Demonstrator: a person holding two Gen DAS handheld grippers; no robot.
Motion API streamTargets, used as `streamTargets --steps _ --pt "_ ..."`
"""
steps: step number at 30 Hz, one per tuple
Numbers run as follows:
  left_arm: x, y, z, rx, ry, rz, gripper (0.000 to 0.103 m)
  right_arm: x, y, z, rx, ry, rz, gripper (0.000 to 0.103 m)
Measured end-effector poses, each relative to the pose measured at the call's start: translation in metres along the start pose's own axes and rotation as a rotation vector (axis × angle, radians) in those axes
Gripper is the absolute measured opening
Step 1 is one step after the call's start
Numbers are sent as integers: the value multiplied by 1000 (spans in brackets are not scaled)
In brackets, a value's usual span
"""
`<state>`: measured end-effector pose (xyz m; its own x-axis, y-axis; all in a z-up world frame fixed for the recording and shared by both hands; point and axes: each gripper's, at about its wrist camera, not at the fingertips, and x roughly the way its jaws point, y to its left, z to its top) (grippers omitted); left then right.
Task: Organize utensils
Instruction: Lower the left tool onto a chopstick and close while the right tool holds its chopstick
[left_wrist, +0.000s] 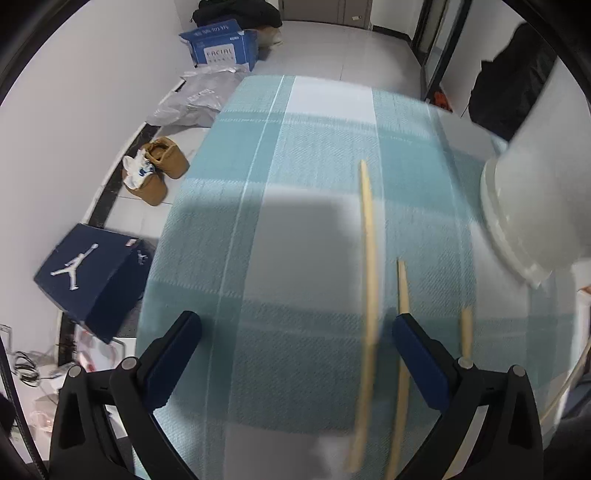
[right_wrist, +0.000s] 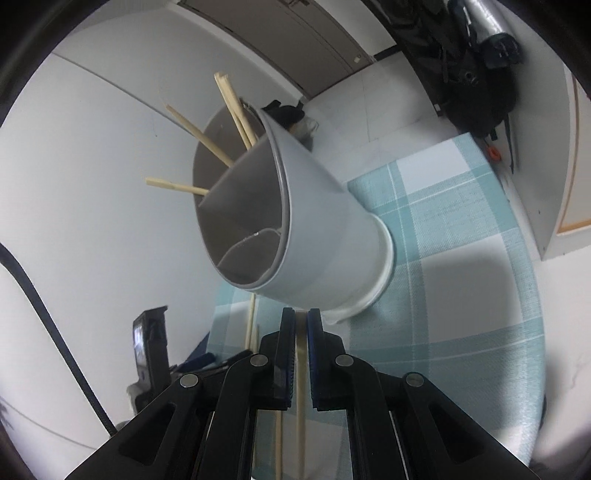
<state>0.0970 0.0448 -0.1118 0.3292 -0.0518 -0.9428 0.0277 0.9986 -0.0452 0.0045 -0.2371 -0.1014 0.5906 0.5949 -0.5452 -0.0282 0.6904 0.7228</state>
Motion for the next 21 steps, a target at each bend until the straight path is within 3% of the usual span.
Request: streamTargets --steps 5,10,13,15,18,21 --pt "4 -7 24 -35 -23 -12 100 -15 -8 6 7 -32 -6 6" --pt "18 -18 46 -29 -32 46 86 -21 -12 13 20 -66 -1 6" --pt "18 -26 54 10 -39 27 60 -20 -12 22 -8 -94 1 6" --pt "18 -32 56 47 -32 9 30 -24 -8 21 -28 -105 -3 6" --pt "17 -37 54 51 -15 -16 1 -23 -3 23 -40 -109 -2 6" --pt "16 -29 53 5 -24 -44 1 -23 1 22 -63 -118 -14 6"
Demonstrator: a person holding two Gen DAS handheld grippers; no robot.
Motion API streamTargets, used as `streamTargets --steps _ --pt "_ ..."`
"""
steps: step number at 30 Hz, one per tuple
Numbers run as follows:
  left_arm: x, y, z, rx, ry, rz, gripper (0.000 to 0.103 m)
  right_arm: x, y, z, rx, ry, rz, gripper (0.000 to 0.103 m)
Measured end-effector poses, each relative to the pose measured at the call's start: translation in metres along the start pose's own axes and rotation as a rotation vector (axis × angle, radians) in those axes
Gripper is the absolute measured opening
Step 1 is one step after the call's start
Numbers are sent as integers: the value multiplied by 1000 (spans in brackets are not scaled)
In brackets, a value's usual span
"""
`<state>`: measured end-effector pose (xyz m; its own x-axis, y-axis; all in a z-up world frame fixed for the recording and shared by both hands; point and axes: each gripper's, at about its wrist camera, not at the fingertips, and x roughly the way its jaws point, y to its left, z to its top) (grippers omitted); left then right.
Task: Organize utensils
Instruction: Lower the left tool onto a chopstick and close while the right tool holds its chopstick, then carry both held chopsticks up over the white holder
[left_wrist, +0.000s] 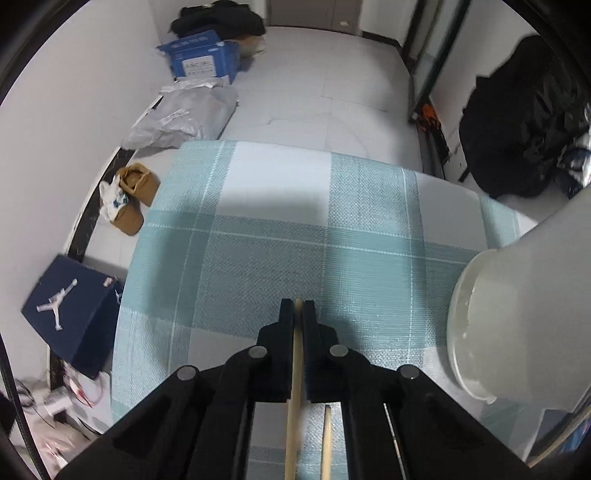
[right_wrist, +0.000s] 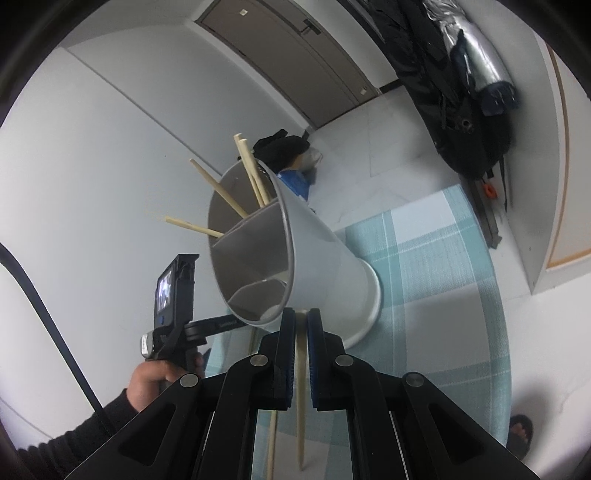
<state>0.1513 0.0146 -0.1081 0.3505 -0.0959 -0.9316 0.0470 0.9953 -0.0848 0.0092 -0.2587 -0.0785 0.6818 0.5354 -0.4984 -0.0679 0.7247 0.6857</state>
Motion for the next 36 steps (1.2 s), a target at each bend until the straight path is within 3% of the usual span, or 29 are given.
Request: streamTargets --steps 8,14,23,36 --pt "-56 22 -13 -86 -188 -55 1 -14 22 -13 -94 -54 -39 6" --pt "-132 22 -46 -73 -408 -143 1 -23 52 -21 -213 -113 -53 6" --pt "-147 29 -55 -112 -440 -238 1 -28 83 -30 -314 -159 -116 5" --pt "-199 2 -68 40 -530 -294 0 -46 97 -20 -325 -209 -156 5"
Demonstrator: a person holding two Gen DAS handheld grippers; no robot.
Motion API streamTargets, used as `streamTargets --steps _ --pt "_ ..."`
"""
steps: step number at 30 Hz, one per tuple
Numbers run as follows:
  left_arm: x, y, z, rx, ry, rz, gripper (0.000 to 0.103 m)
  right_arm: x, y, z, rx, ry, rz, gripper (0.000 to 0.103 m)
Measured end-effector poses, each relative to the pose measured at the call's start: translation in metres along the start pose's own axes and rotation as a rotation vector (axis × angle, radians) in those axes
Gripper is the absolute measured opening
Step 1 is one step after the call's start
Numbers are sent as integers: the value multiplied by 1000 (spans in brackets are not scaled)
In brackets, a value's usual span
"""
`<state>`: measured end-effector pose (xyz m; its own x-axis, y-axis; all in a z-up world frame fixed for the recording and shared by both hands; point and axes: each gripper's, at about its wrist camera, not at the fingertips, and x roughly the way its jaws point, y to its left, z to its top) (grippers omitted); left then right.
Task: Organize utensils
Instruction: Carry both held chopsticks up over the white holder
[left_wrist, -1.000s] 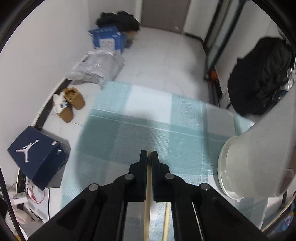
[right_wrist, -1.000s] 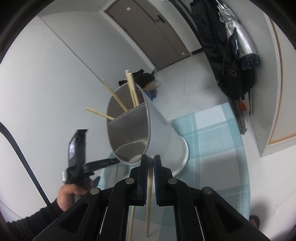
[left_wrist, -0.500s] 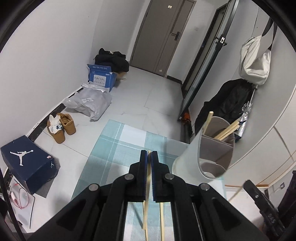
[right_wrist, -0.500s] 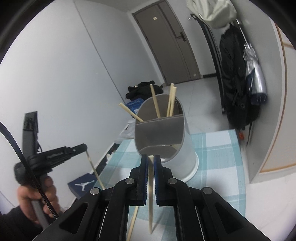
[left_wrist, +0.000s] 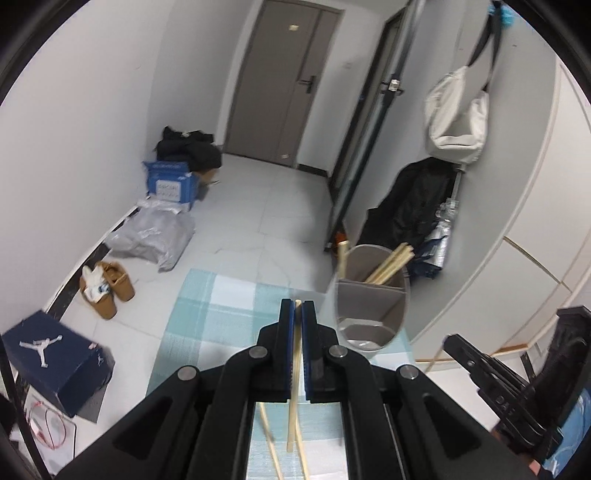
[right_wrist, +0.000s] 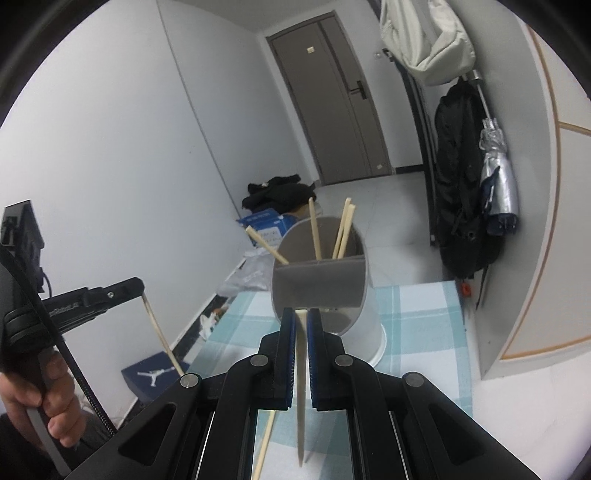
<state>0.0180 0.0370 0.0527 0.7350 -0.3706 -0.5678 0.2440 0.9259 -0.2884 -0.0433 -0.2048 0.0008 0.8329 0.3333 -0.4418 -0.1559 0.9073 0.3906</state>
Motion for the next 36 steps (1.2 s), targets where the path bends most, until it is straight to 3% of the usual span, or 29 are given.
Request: streamTargets --steps 7,13,19,27,36 --pt "-15 -26 26 86 -52 -92 1 -21 -9 34 34 -80 8 5" --pt "-15 -40 66 92 -78 -187 0 -33 -17 80 51 -149 2 5" --pt "-3 -49 100 92 -119 -206 0 -29 -21 130 38 -211 -7 5" --pt "19 -54 114 129 -215 -136 1 -6 -26 177 25 -301 -31 5" --pt "61 -48 110 162 -164 -158 1 39 -33 186 29 -288 -13 5"
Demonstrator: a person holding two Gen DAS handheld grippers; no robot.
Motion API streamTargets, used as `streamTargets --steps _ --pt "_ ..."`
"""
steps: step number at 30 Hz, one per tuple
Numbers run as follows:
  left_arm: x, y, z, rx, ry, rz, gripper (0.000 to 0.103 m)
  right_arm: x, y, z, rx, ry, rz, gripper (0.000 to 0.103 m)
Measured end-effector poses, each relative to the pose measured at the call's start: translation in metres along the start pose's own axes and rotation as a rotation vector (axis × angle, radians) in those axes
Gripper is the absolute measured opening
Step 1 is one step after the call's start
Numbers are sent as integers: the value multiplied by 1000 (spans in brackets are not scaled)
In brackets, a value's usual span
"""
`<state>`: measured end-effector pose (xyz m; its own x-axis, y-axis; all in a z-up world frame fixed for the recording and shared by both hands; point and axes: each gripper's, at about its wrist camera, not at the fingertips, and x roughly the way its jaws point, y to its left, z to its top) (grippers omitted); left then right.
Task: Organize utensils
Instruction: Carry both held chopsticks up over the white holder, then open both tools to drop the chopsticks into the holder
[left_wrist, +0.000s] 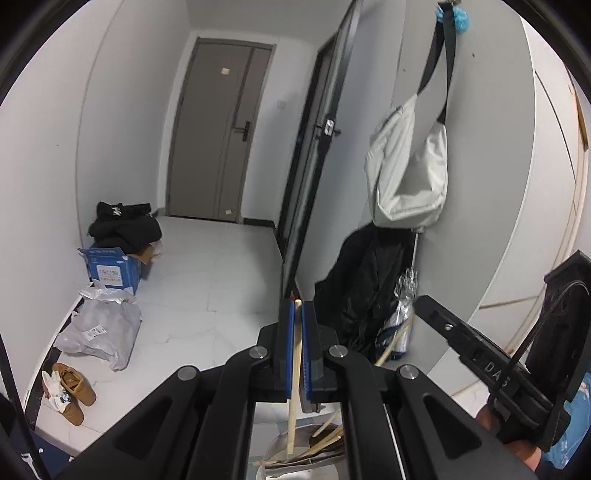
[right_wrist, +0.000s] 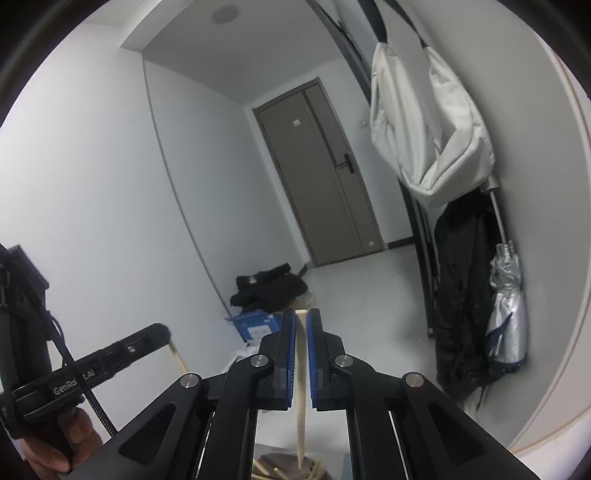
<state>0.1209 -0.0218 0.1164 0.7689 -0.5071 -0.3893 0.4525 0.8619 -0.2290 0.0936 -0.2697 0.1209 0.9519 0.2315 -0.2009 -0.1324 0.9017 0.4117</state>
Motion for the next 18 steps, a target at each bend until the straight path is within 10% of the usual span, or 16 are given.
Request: streamTargets --steps 18 --pt "21 3 -25 35 121 -44 1 20 9 -65 -95 122 103 5"
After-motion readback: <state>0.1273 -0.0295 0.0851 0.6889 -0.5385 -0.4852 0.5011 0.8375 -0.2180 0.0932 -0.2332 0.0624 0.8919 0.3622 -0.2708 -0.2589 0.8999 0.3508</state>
